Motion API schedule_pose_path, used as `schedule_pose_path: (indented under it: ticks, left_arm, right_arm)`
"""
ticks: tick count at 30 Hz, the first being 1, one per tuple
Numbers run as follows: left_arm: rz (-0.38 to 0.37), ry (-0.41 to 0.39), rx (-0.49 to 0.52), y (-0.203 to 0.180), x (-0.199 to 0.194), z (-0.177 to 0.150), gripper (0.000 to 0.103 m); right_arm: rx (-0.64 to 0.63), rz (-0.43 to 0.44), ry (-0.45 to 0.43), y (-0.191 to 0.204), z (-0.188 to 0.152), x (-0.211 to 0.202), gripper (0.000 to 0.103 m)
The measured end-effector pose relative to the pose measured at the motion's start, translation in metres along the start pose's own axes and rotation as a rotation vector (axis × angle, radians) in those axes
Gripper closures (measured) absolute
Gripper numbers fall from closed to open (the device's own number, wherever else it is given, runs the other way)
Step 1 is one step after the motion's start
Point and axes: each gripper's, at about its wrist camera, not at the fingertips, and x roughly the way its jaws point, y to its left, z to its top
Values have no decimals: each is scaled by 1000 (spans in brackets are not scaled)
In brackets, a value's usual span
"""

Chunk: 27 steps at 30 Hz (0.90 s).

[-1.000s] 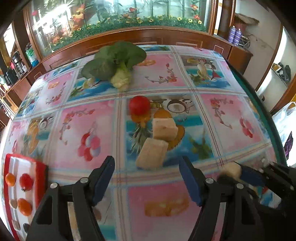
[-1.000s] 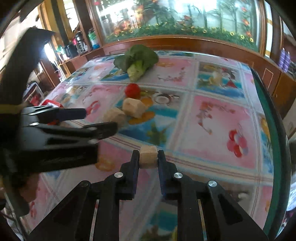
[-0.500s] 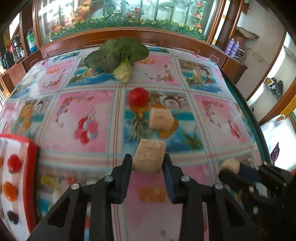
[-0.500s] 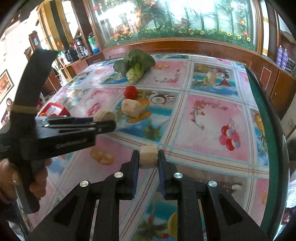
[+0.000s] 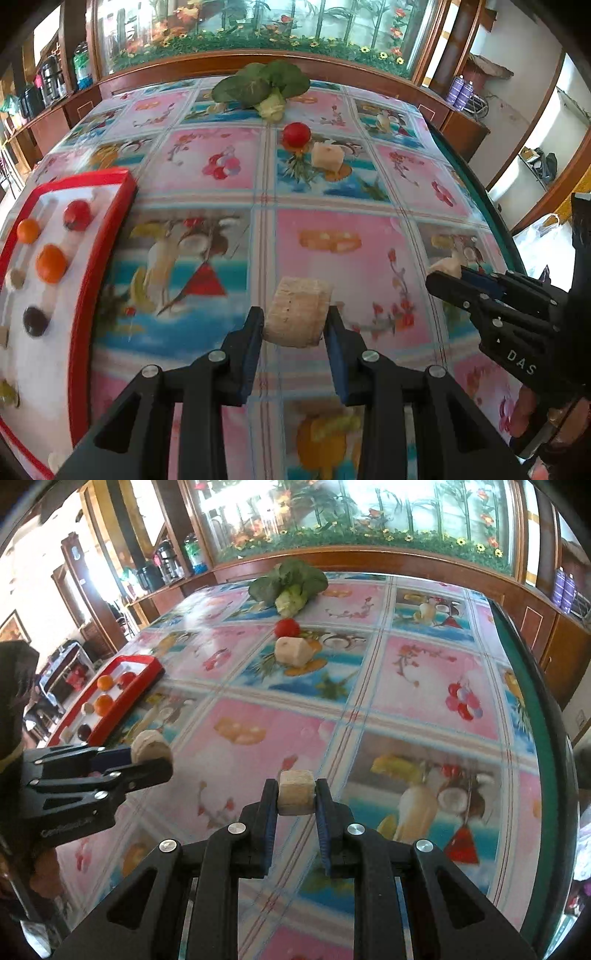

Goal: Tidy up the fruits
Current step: 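Grasp a small pale cube with the right tool while the left tool grasps a larger cube, then carry both pale cubes into the tray and open both tools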

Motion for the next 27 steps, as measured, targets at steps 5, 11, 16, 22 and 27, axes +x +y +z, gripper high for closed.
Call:
schedule_pose_path:
  ticks: [5,11,16,22,27]
  left_arm:
    - [-4,-24,-12,12,-16,-9,67]
    - [-10,-47,-38,36,-35,-19,67]
    - [-19,-65,-81,65,-52,-28,67]
    - [4,-97,-128,107,-75,-36,67]
    - [53,-107,-179,150,-89,-44,67]
  right_arm:
    - [3,6,4,20,-6,-4,84]
    - [-24,13,1,53,-8,-6,84]
    - [-43,30,-6,86,-3,-7,84]
    - [-84,66,-14,132,10,-5,84]
    - [-128,104,-16,171,18,3,84]
